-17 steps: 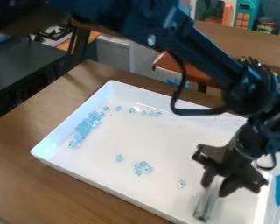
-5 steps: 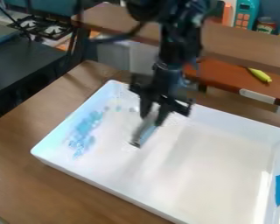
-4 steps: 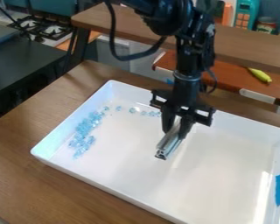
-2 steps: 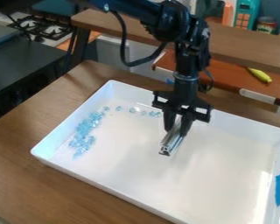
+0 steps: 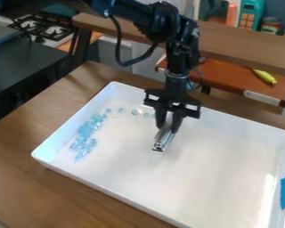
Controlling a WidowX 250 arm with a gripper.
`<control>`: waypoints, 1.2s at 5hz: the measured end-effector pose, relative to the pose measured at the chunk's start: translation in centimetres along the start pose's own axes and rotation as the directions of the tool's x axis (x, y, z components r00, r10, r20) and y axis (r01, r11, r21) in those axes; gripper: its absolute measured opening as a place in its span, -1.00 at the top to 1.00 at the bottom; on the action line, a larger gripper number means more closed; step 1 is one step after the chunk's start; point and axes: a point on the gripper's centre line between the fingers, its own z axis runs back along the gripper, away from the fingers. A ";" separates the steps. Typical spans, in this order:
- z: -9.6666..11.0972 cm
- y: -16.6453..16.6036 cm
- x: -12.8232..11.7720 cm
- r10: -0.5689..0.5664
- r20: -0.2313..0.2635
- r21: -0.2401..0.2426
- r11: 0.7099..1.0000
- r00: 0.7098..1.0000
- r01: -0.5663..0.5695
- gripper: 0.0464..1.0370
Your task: Sweep into pile
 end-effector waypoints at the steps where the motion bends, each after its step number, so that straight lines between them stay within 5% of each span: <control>1: -0.2 1.8 0.6 0.016 0.023 0.013 1.000 1.000 -0.016 0.41; 6: -2.3 5.1 0.5 0.143 0.059 0.091 0.985 0.988 -0.148 0.41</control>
